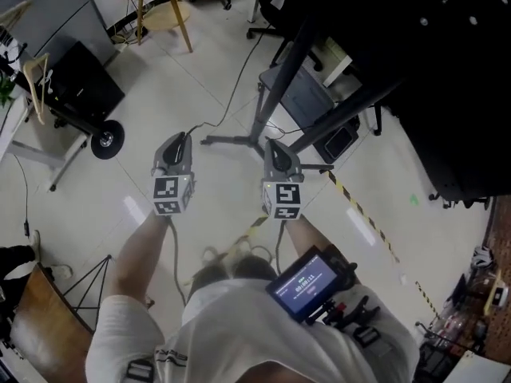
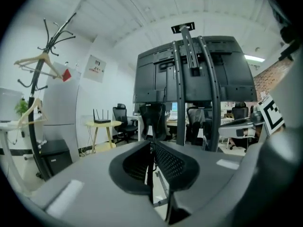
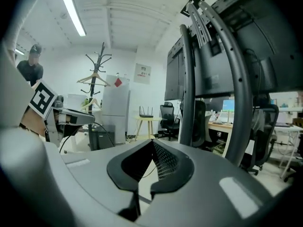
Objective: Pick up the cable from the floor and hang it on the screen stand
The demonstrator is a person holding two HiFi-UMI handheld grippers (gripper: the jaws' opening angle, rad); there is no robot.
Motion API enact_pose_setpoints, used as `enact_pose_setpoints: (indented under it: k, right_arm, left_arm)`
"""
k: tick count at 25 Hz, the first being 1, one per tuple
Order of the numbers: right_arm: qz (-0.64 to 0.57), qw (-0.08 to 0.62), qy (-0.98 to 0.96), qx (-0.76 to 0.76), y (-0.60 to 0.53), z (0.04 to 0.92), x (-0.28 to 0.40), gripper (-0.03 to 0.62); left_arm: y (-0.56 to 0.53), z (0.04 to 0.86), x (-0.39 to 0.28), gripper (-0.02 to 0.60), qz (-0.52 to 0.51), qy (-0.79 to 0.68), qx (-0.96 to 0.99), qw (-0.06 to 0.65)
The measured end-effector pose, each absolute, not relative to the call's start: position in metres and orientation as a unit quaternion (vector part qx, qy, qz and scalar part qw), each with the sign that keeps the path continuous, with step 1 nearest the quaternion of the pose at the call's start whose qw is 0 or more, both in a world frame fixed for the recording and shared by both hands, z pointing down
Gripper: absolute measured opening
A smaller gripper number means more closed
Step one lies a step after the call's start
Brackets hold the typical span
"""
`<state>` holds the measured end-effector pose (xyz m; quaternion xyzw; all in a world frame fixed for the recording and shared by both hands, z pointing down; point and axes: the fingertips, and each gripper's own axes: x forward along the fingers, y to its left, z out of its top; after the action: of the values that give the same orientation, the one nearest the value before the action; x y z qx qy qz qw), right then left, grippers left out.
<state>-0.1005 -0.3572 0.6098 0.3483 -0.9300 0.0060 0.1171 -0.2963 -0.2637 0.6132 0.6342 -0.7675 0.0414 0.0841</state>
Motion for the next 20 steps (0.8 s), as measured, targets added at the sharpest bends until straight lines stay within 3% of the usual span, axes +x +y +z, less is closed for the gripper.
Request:
enact_pose_setpoints:
  k: [12, 20]
  right_arm:
    - [-0.055, 0.047, -0.939, 0.336, -0.344, 0.427, -0.108, 0.014]
    - [-0.096, -0.012, -0.944, 0.315, -0.309, 0.341, -0.084, 0.043]
  left_arm:
    - [-0.276, 0.375, -0.269, 0.031, 0.003, -0.714, 0.7, -0.014]
    - [-0.257, 0.257, -0.213, 0.032, -0.033, -0.673, 0.737, -0.062]
